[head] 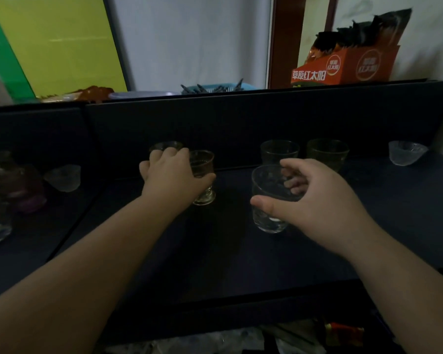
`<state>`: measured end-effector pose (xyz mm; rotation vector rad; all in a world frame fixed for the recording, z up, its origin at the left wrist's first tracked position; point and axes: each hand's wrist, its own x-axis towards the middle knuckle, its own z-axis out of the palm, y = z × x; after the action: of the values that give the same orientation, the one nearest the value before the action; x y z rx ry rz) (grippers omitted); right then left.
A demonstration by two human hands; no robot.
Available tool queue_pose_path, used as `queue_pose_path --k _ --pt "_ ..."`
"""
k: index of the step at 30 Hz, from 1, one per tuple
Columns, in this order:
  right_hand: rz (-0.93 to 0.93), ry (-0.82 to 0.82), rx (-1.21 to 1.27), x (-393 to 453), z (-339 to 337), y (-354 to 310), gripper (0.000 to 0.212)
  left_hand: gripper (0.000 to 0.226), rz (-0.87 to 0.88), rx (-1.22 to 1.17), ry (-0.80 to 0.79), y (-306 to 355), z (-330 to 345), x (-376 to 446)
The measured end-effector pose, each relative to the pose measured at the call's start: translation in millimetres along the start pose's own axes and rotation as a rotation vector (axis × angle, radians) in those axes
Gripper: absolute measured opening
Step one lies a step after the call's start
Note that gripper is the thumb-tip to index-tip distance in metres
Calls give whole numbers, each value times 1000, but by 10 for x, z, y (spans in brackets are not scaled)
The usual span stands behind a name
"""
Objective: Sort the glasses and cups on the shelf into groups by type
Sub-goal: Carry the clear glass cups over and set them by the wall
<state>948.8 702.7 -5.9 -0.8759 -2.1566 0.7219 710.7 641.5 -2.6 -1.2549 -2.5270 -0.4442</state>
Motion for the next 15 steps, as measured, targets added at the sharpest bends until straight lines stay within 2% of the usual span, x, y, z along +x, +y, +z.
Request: queue_pose_path --k 3,8,11,15 --pt "1 7 -20 74 26 29 99 69 25 89 6 17 51 100" --pt "31 41 -72 197 9 132 98 89 139 69 68 19 96 144" --pt "57 78 -92 263 -21 225 98 92 252 4 149 120 65 99" --pt "68 97 -121 318 -136 369 99 88 475 -65 155 410 39 -9"
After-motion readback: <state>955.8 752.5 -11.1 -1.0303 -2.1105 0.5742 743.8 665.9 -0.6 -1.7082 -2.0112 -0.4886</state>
